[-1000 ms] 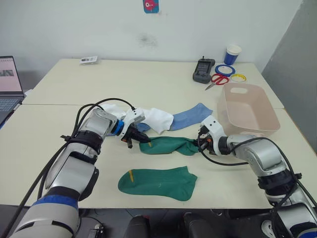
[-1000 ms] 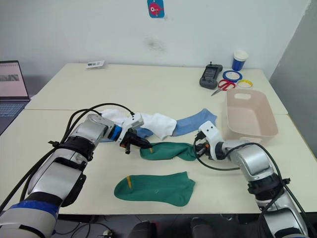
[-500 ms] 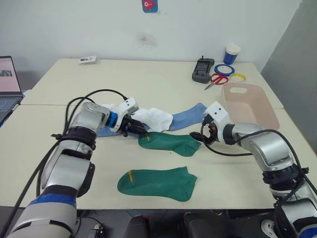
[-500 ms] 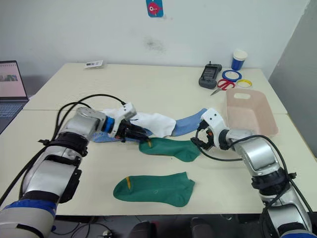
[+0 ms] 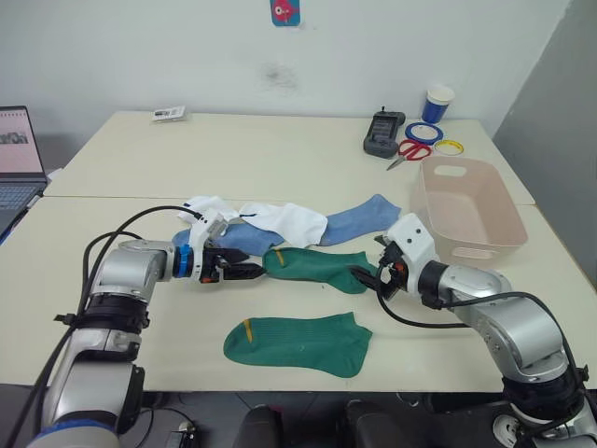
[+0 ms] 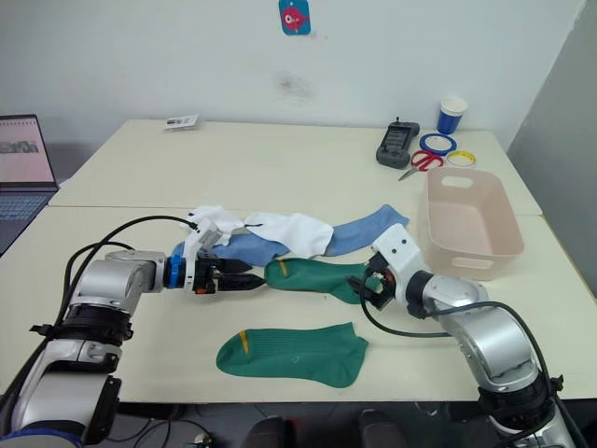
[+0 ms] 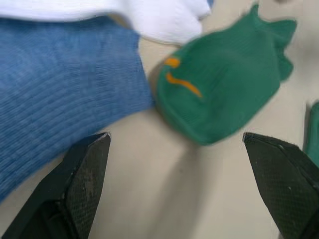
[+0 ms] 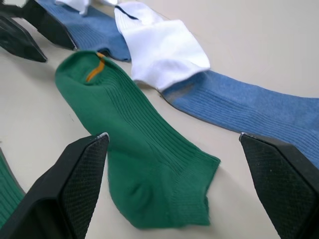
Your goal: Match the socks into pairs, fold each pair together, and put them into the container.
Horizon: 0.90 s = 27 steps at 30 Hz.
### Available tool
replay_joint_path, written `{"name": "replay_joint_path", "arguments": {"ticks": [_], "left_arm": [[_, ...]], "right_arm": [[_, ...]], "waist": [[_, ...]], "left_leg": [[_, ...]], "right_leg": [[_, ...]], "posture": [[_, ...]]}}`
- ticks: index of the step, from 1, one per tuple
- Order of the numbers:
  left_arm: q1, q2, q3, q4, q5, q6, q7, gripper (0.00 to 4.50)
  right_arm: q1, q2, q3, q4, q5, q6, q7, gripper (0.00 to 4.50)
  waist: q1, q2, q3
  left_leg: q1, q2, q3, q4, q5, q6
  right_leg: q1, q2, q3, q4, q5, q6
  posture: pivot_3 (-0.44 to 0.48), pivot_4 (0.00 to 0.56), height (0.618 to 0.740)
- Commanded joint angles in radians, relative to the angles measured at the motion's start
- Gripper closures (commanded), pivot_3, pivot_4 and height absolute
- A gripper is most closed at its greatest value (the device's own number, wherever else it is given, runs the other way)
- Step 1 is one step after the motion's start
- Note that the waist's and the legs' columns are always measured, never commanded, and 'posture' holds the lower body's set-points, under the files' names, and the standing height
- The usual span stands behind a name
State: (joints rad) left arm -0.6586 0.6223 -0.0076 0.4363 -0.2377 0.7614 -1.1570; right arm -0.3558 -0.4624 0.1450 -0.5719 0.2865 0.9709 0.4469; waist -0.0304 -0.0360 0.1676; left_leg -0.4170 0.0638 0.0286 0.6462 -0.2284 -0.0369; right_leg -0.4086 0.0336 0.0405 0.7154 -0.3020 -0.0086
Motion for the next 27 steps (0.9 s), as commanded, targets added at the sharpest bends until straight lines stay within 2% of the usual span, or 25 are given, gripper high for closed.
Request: {"name": "replay_joint_path", "arguments": {"ticks": [1, 4, 15, 21, 23, 27], "left_arm": [[0.010, -0.040, 0.025, -0.032, -0.024, 0.053, 0.092, 0.26], [0.004, -0.059, 0.012, -0.027, -0.036, 0.084, 0.109, 0.96], [-0.004, -0.082, -0.054, -0.060, -0.060, 0.146, 0.090, 4.46], [-0.002, -0.064, -0.053, -0.053, -0.060, 0.118, 0.089, 4.49], [-0.001, -0.061, -0.052, -0.051, -0.058, 0.106, 0.091, 4.50], [0.006, -0.061, -0.050, -0.056, -0.062, 0.096, 0.095, 4.50]], "right_arm": [[0.006, 0.006, -0.002, -0.048, -0.015, -0.019, -0.031, 0.00], [0.018, 0.002, -0.001, -0.043, -0.021, -0.021, -0.043, 0.00], [0.082, 0.043, -0.056, 0.008, -0.025, 0.029, -0.113, 0.00], [0.097, 0.161, -0.136, 0.095, 0.001, 0.057, -0.169, 0.00], [0.098, 0.194, -0.165, 0.139, 0.003, 0.055, -0.183, 0.38], [0.103, 0.212, -0.173, 0.165, 0.016, 0.051, -0.172, 1.66]], "waist": [[0.001, 0.000, 0.000], [0.001, 0.000, 0.000], [0.001, -0.001, 0.000], [0.000, -0.001, -0.001], [0.000, -0.001, 0.000], [0.000, -0.001, 0.000]], "left_leg": [[0.000, 0.000, 0.000, 0.000, 0.000, 0.000], [0.000, -0.001, 0.000, 0.000, 0.000, 0.000], [0.000, -0.001, 0.000, 0.000, 0.000, 0.000], [0.001, -0.001, 0.000, 0.000, 0.000, 0.000], [0.001, -0.001, 0.001, 0.000, 0.000, 0.000], [0.001, -0.001, 0.001, 0.000, 0.000, 0.000]], "right_leg": [[0.000, 0.000, 0.000, 0.000, 0.000, 0.000], [0.001, 0.000, 0.000, -0.001, 0.000, 0.000], [0.001, 0.000, 0.000, -0.001, 0.000, 0.001], [0.001, 0.000, 0.000, -0.001, 0.000, 0.001], [0.001, 0.000, 0.000, -0.001, 0.000, 0.001], [0.001, 0.000, 0.000, -0.001, 0.000, 0.001]], "posture": [[0.000, 0.150, 0.732], [0.000, 0.150, 0.732], [0.000, 0.150, 0.732], [0.000, 0.150, 0.732], [0.000, 0.150, 0.732], [0.000, 0.150, 0.732]]}}
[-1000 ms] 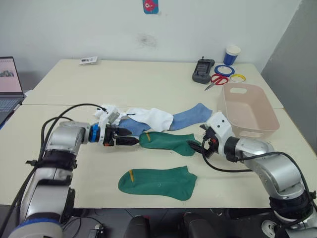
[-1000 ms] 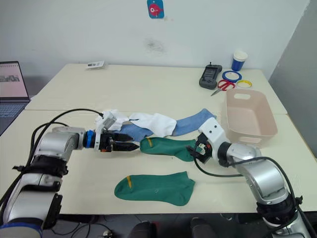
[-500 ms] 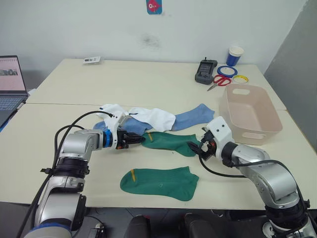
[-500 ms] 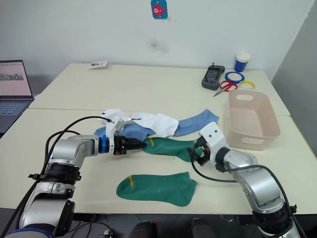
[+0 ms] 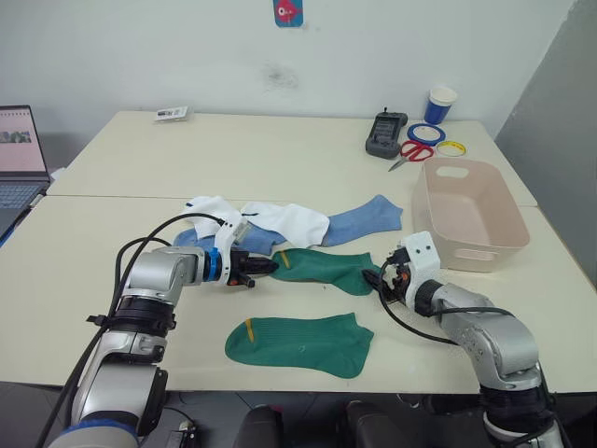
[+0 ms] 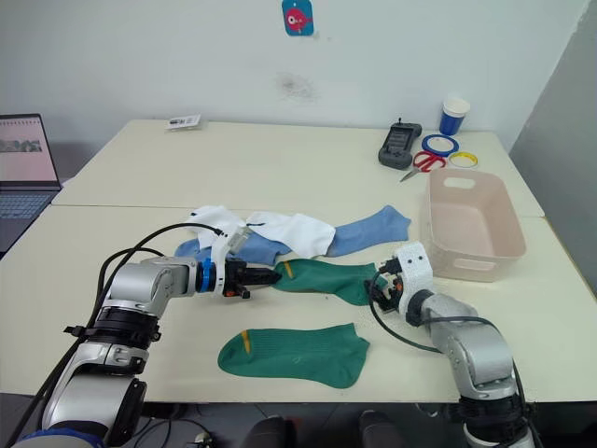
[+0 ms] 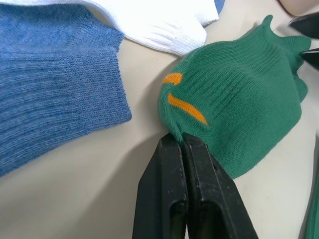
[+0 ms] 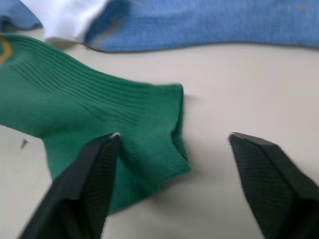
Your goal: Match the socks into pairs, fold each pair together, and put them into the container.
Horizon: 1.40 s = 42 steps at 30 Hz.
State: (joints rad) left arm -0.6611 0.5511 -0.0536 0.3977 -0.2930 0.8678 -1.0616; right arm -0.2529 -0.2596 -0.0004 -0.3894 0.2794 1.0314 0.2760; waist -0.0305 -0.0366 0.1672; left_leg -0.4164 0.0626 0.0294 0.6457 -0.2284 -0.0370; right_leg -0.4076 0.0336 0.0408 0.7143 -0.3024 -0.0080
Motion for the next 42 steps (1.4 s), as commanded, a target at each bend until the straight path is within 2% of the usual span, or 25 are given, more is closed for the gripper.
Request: {"name": "replay_joint_path", "arguments": {"ticks": [1, 7, 8, 15, 19, 23, 26, 31, 36, 38, 42], "left_arm": [[0.012, 0.011, -0.004, -0.021, -0.008, -0.011, 0.000, 4.50], [0.027, 0.022, 0.017, -0.029, -0.023, -0.029, -0.005, 4.50], [0.025, 0.027, 0.024, -0.027, -0.027, -0.040, -0.010, 4.50], [0.012, 0.079, 0.079, -0.101, -0.102, -0.029, -0.068, 4.50], [0.019, 0.152, 0.137, -0.196, -0.198, 0.095, -0.095, 4.50], [0.056, 0.244, 0.213, -0.320, -0.343, 0.280, -0.131, 4.50], [0.133, 0.330, 0.257, -0.422, -0.443, 0.418, -0.147, 4.50], [0.330, 0.435, 0.330, -0.564, -0.565, 0.551, -0.150, 4.50], [0.519, 0.421, 0.361, -0.636, -0.564, 0.500, -0.090, 4.50], [0.564, 0.388, 0.358, -0.636, -0.542, 0.459, -0.040, 4.50], [0.655, 0.365, 0.287, -0.644, -0.469, 0.316, -0.014, 4.50]], "right_arm": [[0.000, 0.012, -0.027, -0.019, 0.026, -0.009, 0.001, 2.04], [-0.011, 0.012, -0.012, -0.053, 0.039, -0.013, 0.007, 4.23], [-0.013, 0.010, -0.010, -0.066, 0.044, -0.010, 0.013, 4.48], [-0.035, 0.002, -0.023, -0.170, 0.093, 0.031, 0.029, 4.48], [-0.049, 0.016, -0.076, -0.286, 0.182, 0.120, 0.032, 4.48], [-0.046, 0.074, -0.181, -0.418, 0.353, 0.273, 0.038, 4.48], [-0.017, 0.134, -0.278, -0.502, 0.489, 0.402, 0.038, 4.48], [0.052, 0.151, -0.384, -0.589, 0.627, 0.544, 0.048, 4.48], [0.148, 0.108, -0.356, -0.620, 0.650, 0.582, 0.043, 4.48], [0.164, 0.094, -0.329, -0.613, 0.636, 0.570, 0.026, 4.48], [0.215, 0.030, -0.242, -0.583, 0.575, 0.520, -0.003, 4.48]], "waist": [[0.000, 0.000, 0.000], [-0.001, 0.000, 0.000], [-0.001, 0.000, 0.000], [-0.002, 0.000, 0.000], [-0.004, 0.000, 0.000], [-0.004, 0.000, 0.000], [-0.007, 0.000, 0.000], [-0.017, 0.001, 0.001], [-0.020, 0.001, 0.001], [-0.023, 0.001, 0.001], [-0.025, 0.000, 0.001]], "left_leg": [[0.000, 0.000, 0.000, 0.000, 0.000, 0.000], [0.000, 0.000, 0.000, 0.000, 0.000, 0.000], [0.000, 0.000, 0.000, 0.000, 0.000, 0.000], [0.000, 0.000, 0.000, 0.000, 0.000, 0.000], [0.000, 0.001, 0.000, -0.001, 0.000, 0.000], [0.000, 0.002, -0.001, -0.001, 0.000, 0.000], [0.000, 0.003, -0.001, -0.001, 0.000, 0.000], [0.001, 0.003, 0.000, -0.002, 0.000, 0.000], [0.001, 0.003, 0.000, -0.003, 0.000, 0.000], [0.002, 0.003, 0.000, -0.003, 0.000, 0.000], [0.002, 0.003, 0.000, -0.004, 0.000, 0.000]], "right_leg": [[0.000, 0.000, 0.000, 0.000, 0.000, 0.000], [0.000, 0.000, 0.000, 0.000, 0.000, 0.000], [0.000, 0.000, 0.000, 0.000, 0.000, 0.000], [0.000, 0.001, 0.000, 0.000, 0.000, 0.000], [-0.001, 0.001, 0.000, 0.000, 0.000, 0.000], [-0.001, 0.001, 0.000, 0.000, 0.000, 0.000], [-0.001, 0.000, 0.000, 0.000, 0.000, 0.000], [-0.001, -0.003, 0.000, -0.001, 0.000, 0.000], [0.000, -0.004, 0.000, -0.002, -0.002, -0.001], [-0.001, -0.005, 0.000, -0.002, -0.003, -0.001], [-0.001, -0.005, 0.000, -0.002, -0.003, -0.002]], "posture": [[0.000, 0.150, 0.732], [0.000, 0.150, 0.732], [0.000, 0.150, 0.732], [0.000, 0.150, 0.732], [0.000, 0.150, 0.732], [0.000, 0.150, 0.732], [0.000, 0.150, 0.732], [0.000, 0.150, 0.732], [0.000, 0.150, 0.732], [0.000, 0.150, 0.732], [0.000, 0.150, 0.732]]}}
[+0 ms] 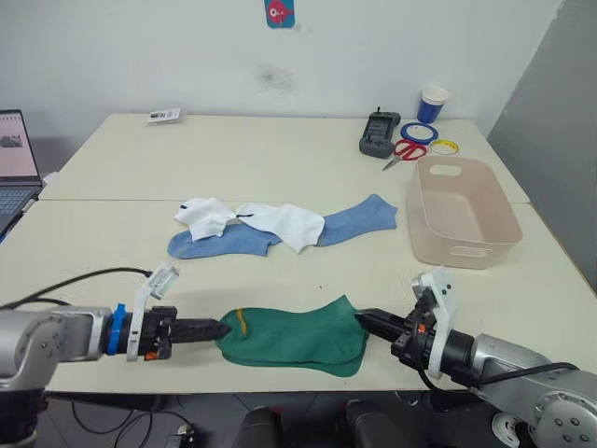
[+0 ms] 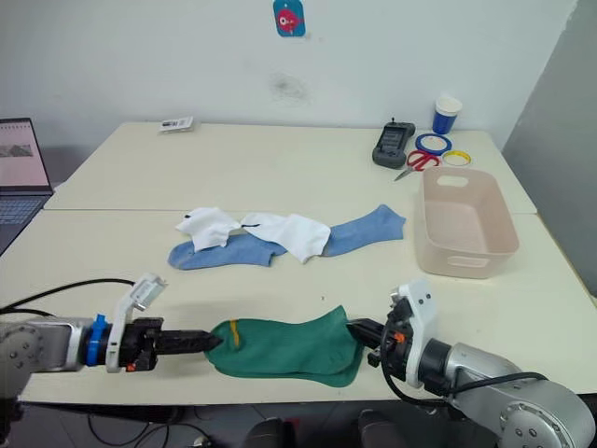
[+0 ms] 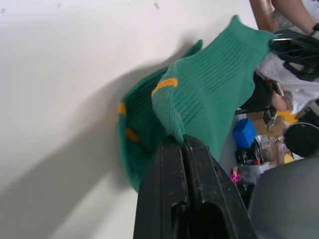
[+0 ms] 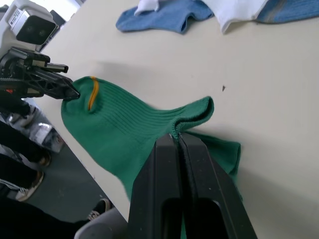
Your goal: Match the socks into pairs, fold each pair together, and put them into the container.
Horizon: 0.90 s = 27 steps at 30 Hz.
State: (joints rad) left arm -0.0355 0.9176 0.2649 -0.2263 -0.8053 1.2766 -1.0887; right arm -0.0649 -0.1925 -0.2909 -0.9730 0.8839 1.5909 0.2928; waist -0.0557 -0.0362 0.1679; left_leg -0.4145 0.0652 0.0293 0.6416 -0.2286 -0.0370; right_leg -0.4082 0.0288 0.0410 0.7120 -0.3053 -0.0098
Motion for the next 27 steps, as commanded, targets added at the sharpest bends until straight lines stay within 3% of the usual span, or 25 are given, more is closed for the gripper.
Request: {"name": "replay_joint_path", "arguments": {"ticks": [1, 9, 19, 20, 23, 27], "left_arm": [[0.036, 0.000, -0.045, -0.019, 0.051, -0.111, 0.012, 4.50], [0.013, -0.042, -0.104, 0.006, 0.088, -0.207, 0.048, 4.50], [0.047, -0.044, -0.113, -0.012, 0.081, -0.229, 0.061, 4.50], [0.049, -0.037, -0.117, -0.015, 0.072, -0.218, 0.051, 4.50], [0.079, -0.008, -0.090, -0.041, 0.074, -0.255, 0.022, 3.85], [0.105, 0.054, -0.017, -0.062, 0.004, -0.205, -0.030, 2.57]], "right_arm": [[0.040, -0.055, 0.071, 0.006, -0.039, -0.051, -0.021, 4.48], [0.084, -0.134, 0.191, 0.040, -0.117, -0.177, -0.040, 4.48], [0.101, -0.154, 0.243, 0.061, -0.159, -0.250, -0.063, 4.48], [0.100, -0.157, 0.243, 0.059, -0.161, -0.258, -0.062, 4.26], [0.097, -0.181, 0.237, 0.035, -0.160, -0.291, -0.051, 3.48], [0.103, -0.188, 0.204, 0.000, -0.119, -0.311, -0.044, 2.00]], "waist": [[0.000, 0.000, 0.000], [0.001, -0.001, 0.000], [0.001, -0.001, 0.000], [0.001, -0.001, 0.000], [0.001, -0.001, 0.000], [0.000, -0.002, 0.001]], "left_leg": [[0.000, 0.000, 0.000, 0.000, 0.000, 0.000], [-0.001, -0.001, 0.001, 0.000, 0.000, 0.000], [-0.001, -0.001, 0.001, -0.001, 0.000, 0.000], [-0.001, -0.001, 0.001, -0.001, 0.000, 0.000], [-0.001, -0.001, 0.001, -0.001, 0.000, 0.000], [0.000, 0.000, 0.001, -0.001, 0.000, 0.000]], "right_leg": [[0.000, 0.000, 0.000, 0.000, 0.000, 0.000], [0.000, -0.001, 0.000, -0.001, 0.000, 0.000], [0.000, -0.001, 0.000, -0.001, 0.000, 0.000], [0.000, -0.001, 0.001, -0.001, 0.000, 0.000], [0.000, -0.001, 0.001, -0.001, 0.000, 0.000], [0.000, -0.001, 0.000, -0.001, 0.000, 0.000]], "posture": [[0.000, 0.150, 0.732], [0.000, 0.150, 0.732], [0.000, 0.150, 0.732], [0.000, 0.150, 0.732], [0.000, 0.150, 0.732], [0.000, 0.150, 0.732]]}}
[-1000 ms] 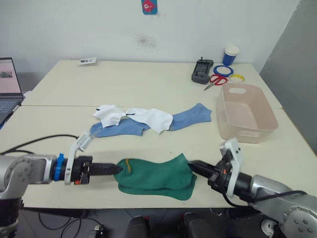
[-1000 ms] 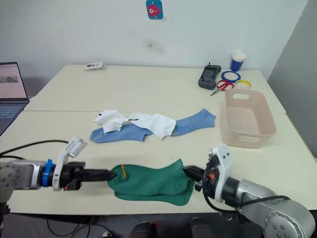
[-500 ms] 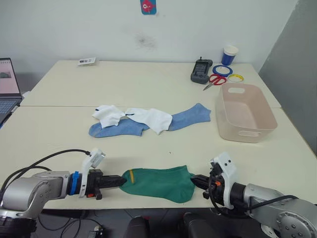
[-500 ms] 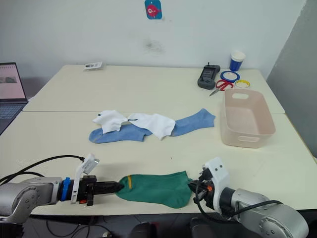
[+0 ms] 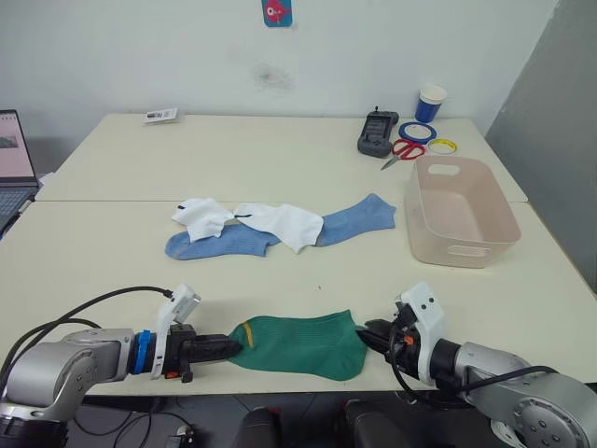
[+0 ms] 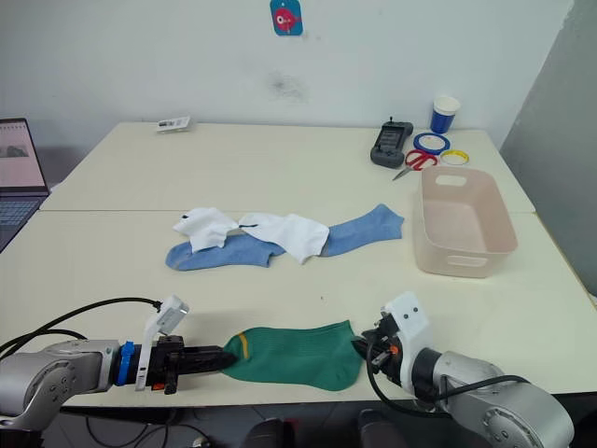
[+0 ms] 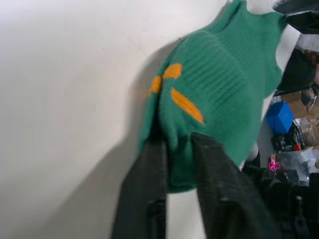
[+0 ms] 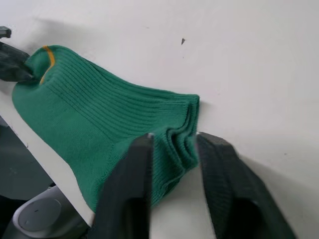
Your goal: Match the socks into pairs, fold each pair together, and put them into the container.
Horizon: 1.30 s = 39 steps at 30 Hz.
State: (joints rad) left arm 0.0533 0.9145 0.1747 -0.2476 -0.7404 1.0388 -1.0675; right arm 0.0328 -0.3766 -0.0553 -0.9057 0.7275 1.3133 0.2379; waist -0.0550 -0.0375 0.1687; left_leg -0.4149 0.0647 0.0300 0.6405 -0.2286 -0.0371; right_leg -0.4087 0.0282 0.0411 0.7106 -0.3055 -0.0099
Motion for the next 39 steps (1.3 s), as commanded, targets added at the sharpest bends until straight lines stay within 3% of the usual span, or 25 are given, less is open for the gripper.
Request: {"name": "replay_joint_path", "arguments": {"ticks": [1, 5, 7, 17, 20, 30, 31, 32, 39], "left_arm": [[0.017, 0.079, 0.090, -0.042, -0.080, 0.050, -0.067, 2.23], [-0.019, 0.084, 0.112, 0.006, -0.044, -0.013, -0.038, 0.90], [-0.033, 0.067, 0.082, 0.022, -0.009, -0.053, -0.022, 0.29], [-0.038, -0.026, -0.118, 0.034, 0.132, -0.190, 0.022, 0.29], [-0.042, -0.026, -0.145, 0.036, 0.138, -0.191, 0.009, 0.92], [-0.037, -0.056, -0.176, -0.002, 0.117, -0.164, 0.014, 4.06], [-0.036, -0.054, -0.173, 0.000, 0.115, -0.167, 0.011, 4.41], [-0.037, -0.054, -0.168, 0.005, 0.113, -0.170, 0.009, 4.49], [-0.164, -0.075, -0.142, 0.092, 0.116, -0.179, 0.024, 4.49]], "right_arm": [[0.007, -0.005, -0.037, -0.076, 0.044, -0.039, 0.013, 1.67], [0.013, -0.016, -0.031, -0.091, 0.048, -0.075, 0.016, 0.19], [0.020, -0.027, -0.004, -0.076, 0.013, -0.104, 0.002, 0.00], [0.124, -0.058, 0.165, 0.071, -0.182, -0.283, -0.015, 0.00], [0.135, -0.046, 0.198, 0.082, -0.190, -0.291, -0.010, 0.65], [0.115, -0.035, 0.214, 0.061, -0.189, -0.278, -0.019, 4.30], [0.113, -0.036, 0.212, 0.056, -0.187, -0.276, -0.019, 4.50], [0.109, -0.035, 0.209, 0.053, -0.185, -0.274, -0.020, 4.50], [0.057, -0.006, 0.170, 0.049, -0.158, -0.254, -0.025, 4.50]], "waist": [[-0.001, -0.001, 0.001], [0.000, 0.000, 0.002], [0.001, 0.000, 0.002], [0.016, 0.003, -0.001], [0.021, 0.004, -0.003], [0.022, 0.005, -0.005], [0.022, 0.005, -0.005], [0.022, 0.005, -0.005], [0.023, 0.003, -0.004]], "left_leg": [[0.000, 0.000, 0.000, 0.000, 0.000, 0.000], [0.000, 0.000, 0.000, -0.001, 0.000, 0.000], [0.000, -0.001, 0.001, -0.001, 0.000, 0.000], [0.000, -0.003, 0.003, -0.004, 0.000, 0.000], [0.001, -0.003, 0.002, -0.004, 0.000, 0.000], [0.000, -0.003, 0.003, -0.006, 0.000, 0.000], [0.000, -0.003, 0.003, -0.006, 0.000, 0.000], [0.000, -0.003, 0.003, -0.006, 0.000, 0.000], [0.000, -0.003, 0.002, -0.006, 0.000, 0.000]], "right_leg": [[0.000, 0.000, 0.000, 0.000, 0.000, 0.000], [-0.001, -0.001, 0.000, 0.000, 0.000, 0.000], [0.000, -0.002, 0.000, -0.001, 0.000, 0.000], [0.002, -0.005, 0.000, -0.007, 0.000, 0.001], [0.003, -0.005, 0.000, -0.008, 0.001, 0.002], [0.004, -0.005, 0.001, -0.014, 0.002, 0.004], [0.004, -0.005, 0.000, -0.014, 0.002, 0.004], [0.004, -0.005, 0.000, -0.014, 0.002, 0.004], [0.004, -0.004, -0.001, -0.013, 0.003, 0.005]], "posture": [[0.000, 0.150, 0.732], [0.000, 0.150, 0.732], [0.000, 0.150, 0.732], [0.000, 0.150, 0.732], [0.000, 0.150, 0.732], [0.000, 0.150, 0.732], [0.000, 0.150, 0.732], [0.000, 0.150, 0.732], [0.000, 0.150, 0.732]]}}
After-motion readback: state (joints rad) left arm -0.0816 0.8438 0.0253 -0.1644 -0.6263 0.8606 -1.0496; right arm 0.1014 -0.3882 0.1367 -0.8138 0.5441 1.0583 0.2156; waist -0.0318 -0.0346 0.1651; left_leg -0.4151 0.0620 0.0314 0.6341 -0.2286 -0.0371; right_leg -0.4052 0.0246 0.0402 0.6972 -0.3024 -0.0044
